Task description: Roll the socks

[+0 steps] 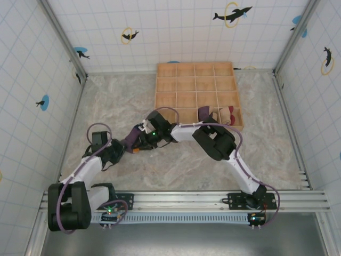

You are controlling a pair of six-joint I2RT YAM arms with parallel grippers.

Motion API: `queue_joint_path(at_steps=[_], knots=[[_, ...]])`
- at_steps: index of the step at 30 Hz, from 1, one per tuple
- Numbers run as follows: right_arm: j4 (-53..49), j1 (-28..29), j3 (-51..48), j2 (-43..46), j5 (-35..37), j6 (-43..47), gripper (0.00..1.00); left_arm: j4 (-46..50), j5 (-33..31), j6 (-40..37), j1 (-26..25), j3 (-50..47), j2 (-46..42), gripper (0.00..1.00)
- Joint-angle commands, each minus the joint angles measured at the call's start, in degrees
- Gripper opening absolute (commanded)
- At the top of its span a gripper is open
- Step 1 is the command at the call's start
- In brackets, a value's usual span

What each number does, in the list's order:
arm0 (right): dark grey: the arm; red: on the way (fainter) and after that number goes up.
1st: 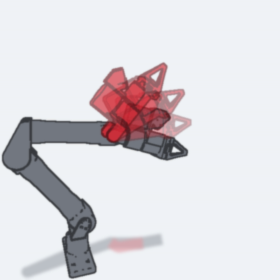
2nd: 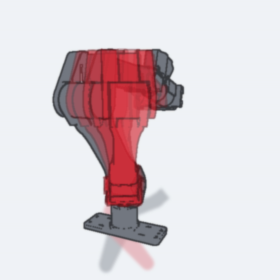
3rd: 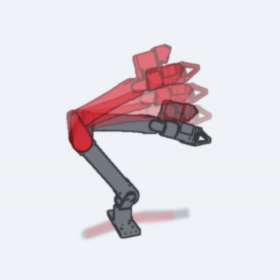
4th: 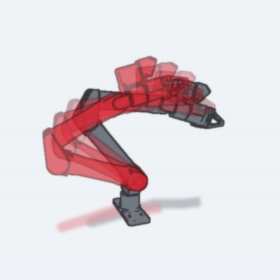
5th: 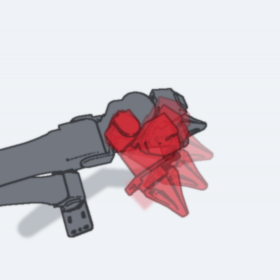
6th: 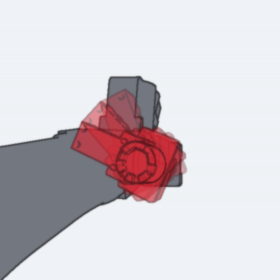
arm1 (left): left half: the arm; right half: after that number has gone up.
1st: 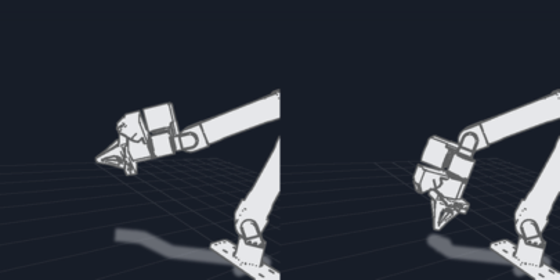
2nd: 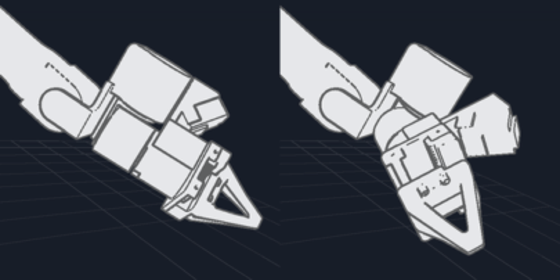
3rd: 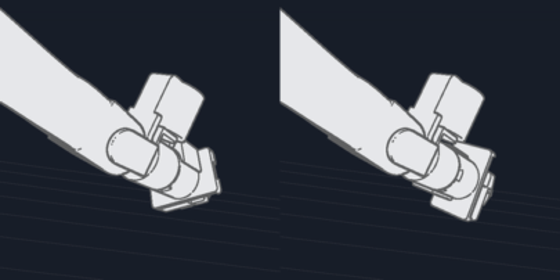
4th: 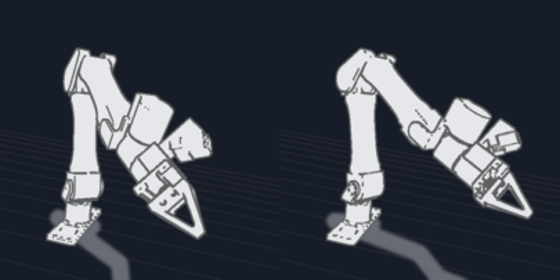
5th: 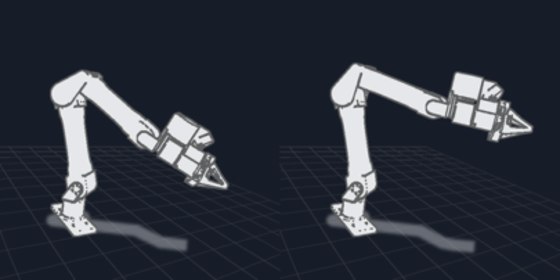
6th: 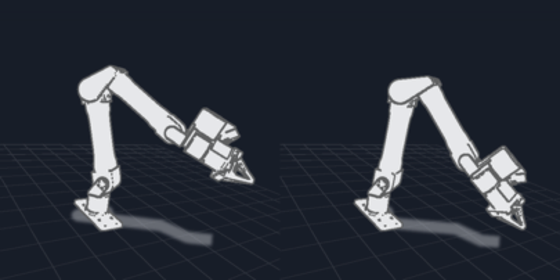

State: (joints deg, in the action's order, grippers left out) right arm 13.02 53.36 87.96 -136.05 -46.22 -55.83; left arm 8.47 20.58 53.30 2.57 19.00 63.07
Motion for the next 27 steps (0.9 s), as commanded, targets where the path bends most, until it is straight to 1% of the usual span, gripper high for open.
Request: queue_joint_path(at_steps=[1,3,6,8,10,14,15,18,23,26,27], knots=[[-6.4,-0.7,-2.6,2.7,5.3,4.3,0.41,7.8,-3.1,-2.8,0.0,-1.2,3.3,0.00],[-7.6,-0.6,-3.3,4.5,7.6,7.8,0.45,9.5,-2.9,-3.7,0.0,-0.2,3.0,0.00],[-11.1,0.0,-4.8,10.8,12.5,14.5,0.47,14.3,-3.3,-6.1,-0.1,2.9,2.4,0.00],[-13.3,0.9,-6.5,14.9,17.6,20.2,0.48,18.0,-3.1,-7.9,-0.1,5.0,2.1,0.00],[-13.6,2.6,-9.5,19.4,25.9,25.9,0.57,21.5,-2.4,-9.7,-0.1,6.7,2.4,0.00],[-14.5,7.3,-12.8,23.7,37.7,37.9,0.59,25.4,0.0,-11.2,-0.6,7.7,2.3,0.00],[-13.6,8.8,-14.0,24.7,40.8,40.7,0.60,26.2,0.1,-11.3,-0.8,7.9,1.9,0.00],[-8.1,13.6,-19.5,27.1,49.3,50.0,0.69,28.2,0.7,-11.1,-1.8,8.8,1.4,0.00],[3.0,21.5,-26.4,27.6,62.0,65.3,0.70,28.5,2.4,-9.2,-3.1,8.6,0.1,0.00],[10.7,26.2,-30.1,26.1,69.5,76.1,0.70,29.0,2.6,-8.7,-3.5,8.7,-0.3,0.00],[13.7,27.7,-30.8,25.1,73.3,79.1,0.70,29.1,2.6,-8.7,-3.8,8.6,-0.3,0.00]])
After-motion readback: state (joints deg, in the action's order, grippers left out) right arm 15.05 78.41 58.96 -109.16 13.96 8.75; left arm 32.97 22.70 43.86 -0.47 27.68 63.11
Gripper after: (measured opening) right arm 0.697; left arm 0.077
